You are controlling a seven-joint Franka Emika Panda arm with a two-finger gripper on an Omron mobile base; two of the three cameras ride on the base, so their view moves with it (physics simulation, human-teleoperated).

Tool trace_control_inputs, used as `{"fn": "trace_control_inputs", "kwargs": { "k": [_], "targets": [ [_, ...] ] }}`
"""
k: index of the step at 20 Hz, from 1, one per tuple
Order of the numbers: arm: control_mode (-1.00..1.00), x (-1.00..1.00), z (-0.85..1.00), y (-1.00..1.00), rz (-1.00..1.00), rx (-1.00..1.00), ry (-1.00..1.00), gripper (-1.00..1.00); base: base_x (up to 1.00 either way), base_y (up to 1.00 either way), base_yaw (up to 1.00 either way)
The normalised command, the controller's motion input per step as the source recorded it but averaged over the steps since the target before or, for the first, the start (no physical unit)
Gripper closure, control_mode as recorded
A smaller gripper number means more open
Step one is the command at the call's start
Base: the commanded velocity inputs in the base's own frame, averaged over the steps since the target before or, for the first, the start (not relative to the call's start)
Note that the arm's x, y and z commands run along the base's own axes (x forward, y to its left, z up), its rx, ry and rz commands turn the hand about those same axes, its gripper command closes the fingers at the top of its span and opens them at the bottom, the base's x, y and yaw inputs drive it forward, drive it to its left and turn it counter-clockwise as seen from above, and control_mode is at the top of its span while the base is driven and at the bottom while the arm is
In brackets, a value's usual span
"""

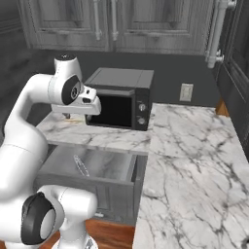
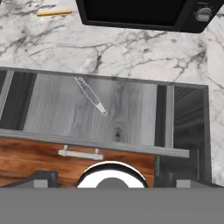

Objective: Pick the tongs from the drawer and place it on the counter.

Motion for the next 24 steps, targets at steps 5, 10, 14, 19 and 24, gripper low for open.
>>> {"fn": "trace_control_inputs", "kwargs": {
  "k": [5, 10, 14, 19, 24],
  "targets": [
    [-1.00, 0.01, -0.06, 0.00, 0.00, 0.00, 0.00, -1.00, -0.06, 0.00, 0.00],
    [-1.00, 0.41, -0.30, -0.06, 0.00, 0.02, 0.07, -1.00, 0.00, 0.00, 0.00],
    [-1.00, 0.48, -0.51, 0.00, 0.00, 0.00, 0.08, -1.00, 0.00, 0.00, 0.00],
    [-1.00, 0.14, -0.64, 0.00, 0.00, 0.00, 0.03, -1.00, 0.00, 0.00, 0.00],
    [-1.00, 0.00, -0.82, 0.00, 0.00, 0.00, 0.04, -1.00, 0.00, 0.00, 0.00]
  ]
}}
